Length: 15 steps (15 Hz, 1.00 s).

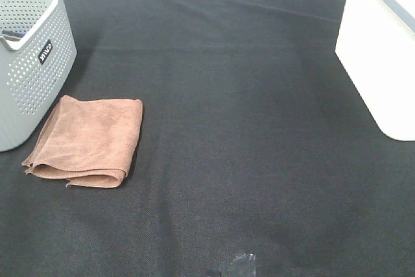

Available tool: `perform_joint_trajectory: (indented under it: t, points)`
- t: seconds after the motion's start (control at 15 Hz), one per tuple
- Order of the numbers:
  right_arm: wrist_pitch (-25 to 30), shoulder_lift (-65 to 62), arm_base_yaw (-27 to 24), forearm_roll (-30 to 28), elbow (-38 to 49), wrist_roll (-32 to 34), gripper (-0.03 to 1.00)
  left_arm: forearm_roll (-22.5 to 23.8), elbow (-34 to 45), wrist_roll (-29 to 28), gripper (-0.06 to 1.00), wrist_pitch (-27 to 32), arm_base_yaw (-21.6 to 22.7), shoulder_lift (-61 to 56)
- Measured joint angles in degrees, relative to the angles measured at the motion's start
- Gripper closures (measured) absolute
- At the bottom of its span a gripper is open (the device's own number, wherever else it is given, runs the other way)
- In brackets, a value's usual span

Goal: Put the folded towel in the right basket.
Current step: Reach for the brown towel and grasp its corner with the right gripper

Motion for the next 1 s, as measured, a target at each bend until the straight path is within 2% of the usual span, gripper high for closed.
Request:
perform_joint_trajectory:
  t: [0.13, 0.27, 0.6, 1.0]
  points:
    - [0.00, 0.00, 0.00, -0.40, 0.00, -1.03, 0.00, 0.00, 0.00, 0.00, -0.05, 0.00, 0.00, 0.00]
    - [0.00, 0.00, 0.00, -4.47, 0.00, -3.04, 0.00, 0.00, 0.00, 0.00, -0.05, 0.00, 0.00, 0.00]
    - [0.00, 0.00, 0.00, -4.76, 0.00, -3.09, 0.00, 0.00, 0.00, 0.00, -0.05, 0.00, 0.00, 0.00]
    - [0.00, 0.00, 0.00, 1.66, 0.00, -2.58, 0.00, 0.00, 0.00, 0.00, -0.05, 0.00, 0.00, 0.00]
